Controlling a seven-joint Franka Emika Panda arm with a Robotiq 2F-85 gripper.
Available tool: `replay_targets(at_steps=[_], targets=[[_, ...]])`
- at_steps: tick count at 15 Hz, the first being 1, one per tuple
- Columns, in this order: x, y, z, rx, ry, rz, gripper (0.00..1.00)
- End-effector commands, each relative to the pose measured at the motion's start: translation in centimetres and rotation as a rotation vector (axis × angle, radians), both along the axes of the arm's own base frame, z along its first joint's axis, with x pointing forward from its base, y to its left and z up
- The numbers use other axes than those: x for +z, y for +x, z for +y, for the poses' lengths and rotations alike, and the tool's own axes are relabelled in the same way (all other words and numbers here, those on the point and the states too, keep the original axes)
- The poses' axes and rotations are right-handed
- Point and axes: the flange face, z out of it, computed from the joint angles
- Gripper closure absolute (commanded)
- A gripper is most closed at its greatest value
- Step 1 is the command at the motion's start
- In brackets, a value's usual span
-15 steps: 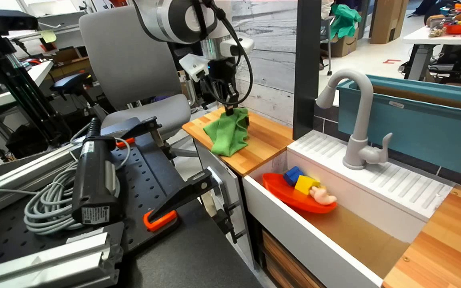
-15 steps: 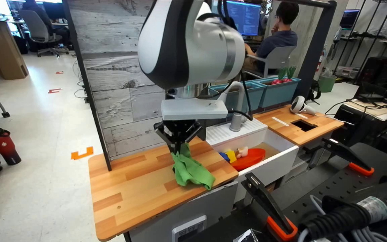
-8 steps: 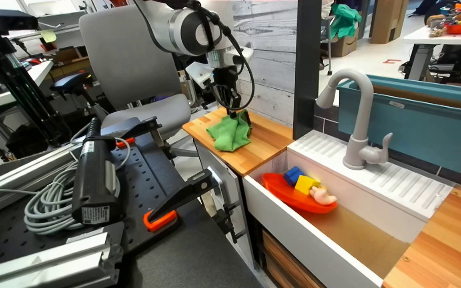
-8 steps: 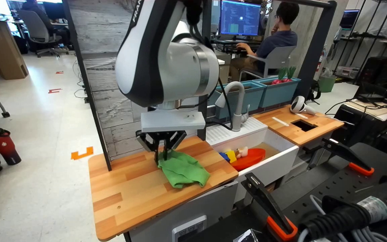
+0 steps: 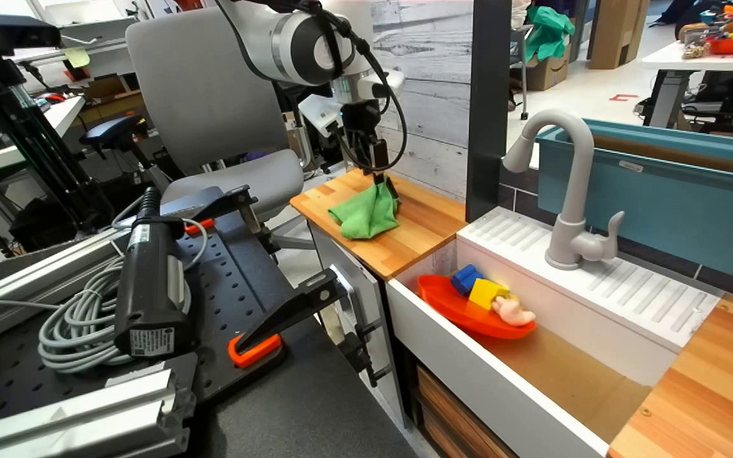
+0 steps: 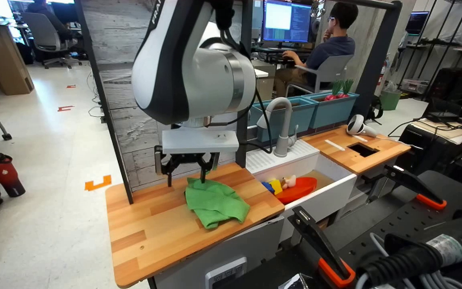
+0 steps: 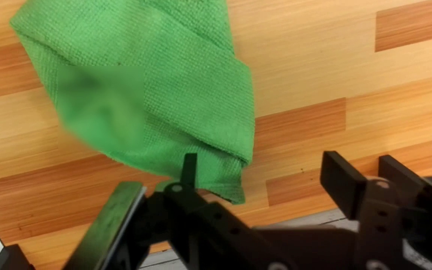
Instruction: Fold the green towel
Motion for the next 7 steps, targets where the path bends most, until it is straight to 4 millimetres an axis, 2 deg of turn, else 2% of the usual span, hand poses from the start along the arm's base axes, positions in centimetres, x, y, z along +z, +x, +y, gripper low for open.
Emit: replay_targets(at_steps=[1, 2, 3, 7], targets=[[2.9, -1.4, -0.1, -0.047, 0.01, -0.018, 0.0], [3.5, -1.7, -0.4, -0.053, 0.007, -0.002, 0.0], [1.5, -0.5, -0.1, -0.024, 0.004, -0.003, 0.0], [2.9, -1.1, -0.4, -0.038, 0.004, 0.0, 0.0]])
